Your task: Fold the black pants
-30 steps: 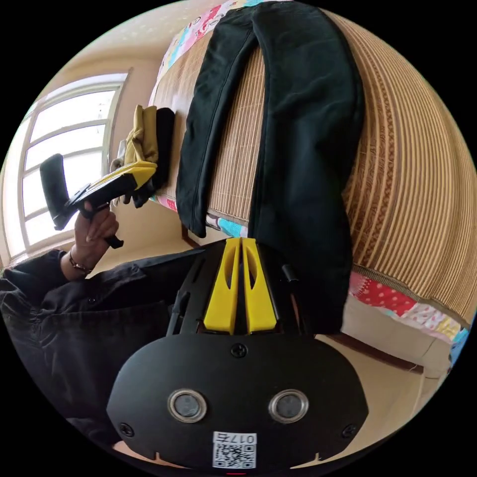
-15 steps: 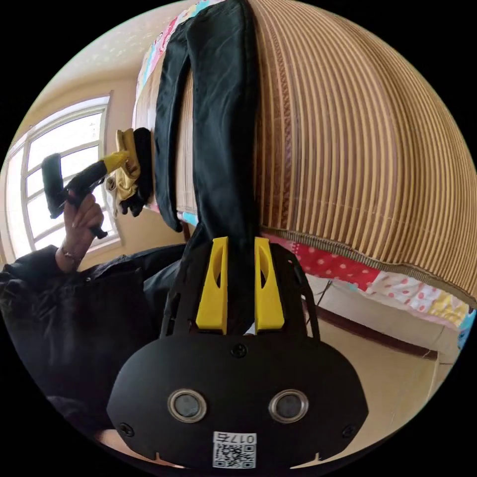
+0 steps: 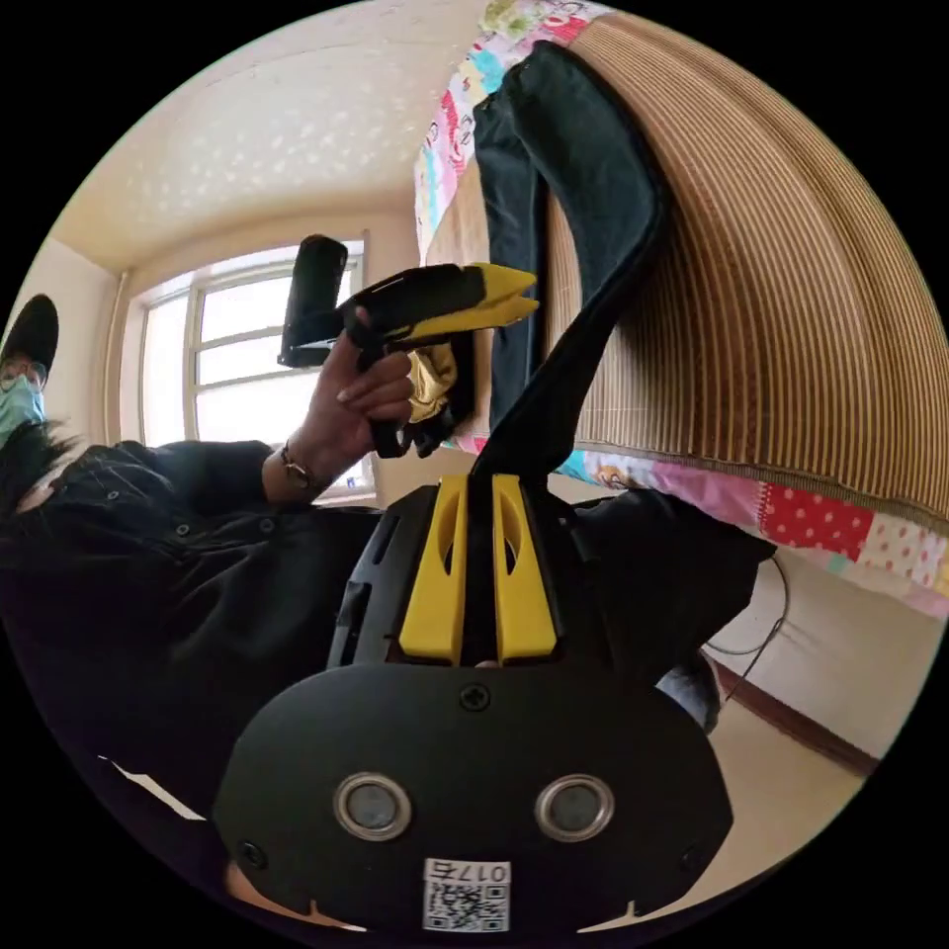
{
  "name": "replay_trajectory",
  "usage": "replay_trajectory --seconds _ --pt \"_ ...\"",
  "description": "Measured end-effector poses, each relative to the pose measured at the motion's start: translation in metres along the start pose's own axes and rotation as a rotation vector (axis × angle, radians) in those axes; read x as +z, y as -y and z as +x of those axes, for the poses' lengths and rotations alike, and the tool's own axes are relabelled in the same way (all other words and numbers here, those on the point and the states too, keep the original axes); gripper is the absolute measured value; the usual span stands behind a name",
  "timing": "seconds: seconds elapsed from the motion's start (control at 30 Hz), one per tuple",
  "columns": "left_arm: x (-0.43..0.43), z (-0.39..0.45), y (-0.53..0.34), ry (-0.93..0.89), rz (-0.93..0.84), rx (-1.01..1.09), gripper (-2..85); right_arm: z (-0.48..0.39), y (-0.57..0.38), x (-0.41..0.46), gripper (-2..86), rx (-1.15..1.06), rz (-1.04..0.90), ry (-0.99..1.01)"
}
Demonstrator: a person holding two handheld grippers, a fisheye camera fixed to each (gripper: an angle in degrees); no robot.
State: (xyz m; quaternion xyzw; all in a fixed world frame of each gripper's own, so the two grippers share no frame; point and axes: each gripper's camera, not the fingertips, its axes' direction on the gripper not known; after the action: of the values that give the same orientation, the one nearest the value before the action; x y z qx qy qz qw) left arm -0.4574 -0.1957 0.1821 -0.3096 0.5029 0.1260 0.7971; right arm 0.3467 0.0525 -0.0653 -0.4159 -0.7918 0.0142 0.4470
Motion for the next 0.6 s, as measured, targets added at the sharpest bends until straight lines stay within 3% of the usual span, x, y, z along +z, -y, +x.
replay_trajectory --seconds 0.13,0.27,0.33,0.43,0.6 --pt "0.012 0.019 -0.01 0.117 -0.147 0.075 8.9 -0.031 0.019 0.039 3.3 -0.296 -0.361 -0.121" --pt "-0.003 0.019 -0.038 0.244 -0.063 0.102 3.9 0.021 0.056 0.029 4.6 -0.279 -0.609 -0.14" --pt "-0.016 0.013 -0.046 0.228 -0.032 0.083 3.8 0.051 0.098 -0.002 5.8 -0.212 -0.554 -0.248" --pt "-0.037 0.005 -0.061 0.121 0.022 0.076 3.7 0.093 0.204 -0.067 10.5 -0.086 -0.305 -0.346" --pt "-0.068 -0.004 -0.084 0.019 0.09 0.034 3.6 0.156 0.374 -0.109 14.9 0.021 -0.019 -0.321"
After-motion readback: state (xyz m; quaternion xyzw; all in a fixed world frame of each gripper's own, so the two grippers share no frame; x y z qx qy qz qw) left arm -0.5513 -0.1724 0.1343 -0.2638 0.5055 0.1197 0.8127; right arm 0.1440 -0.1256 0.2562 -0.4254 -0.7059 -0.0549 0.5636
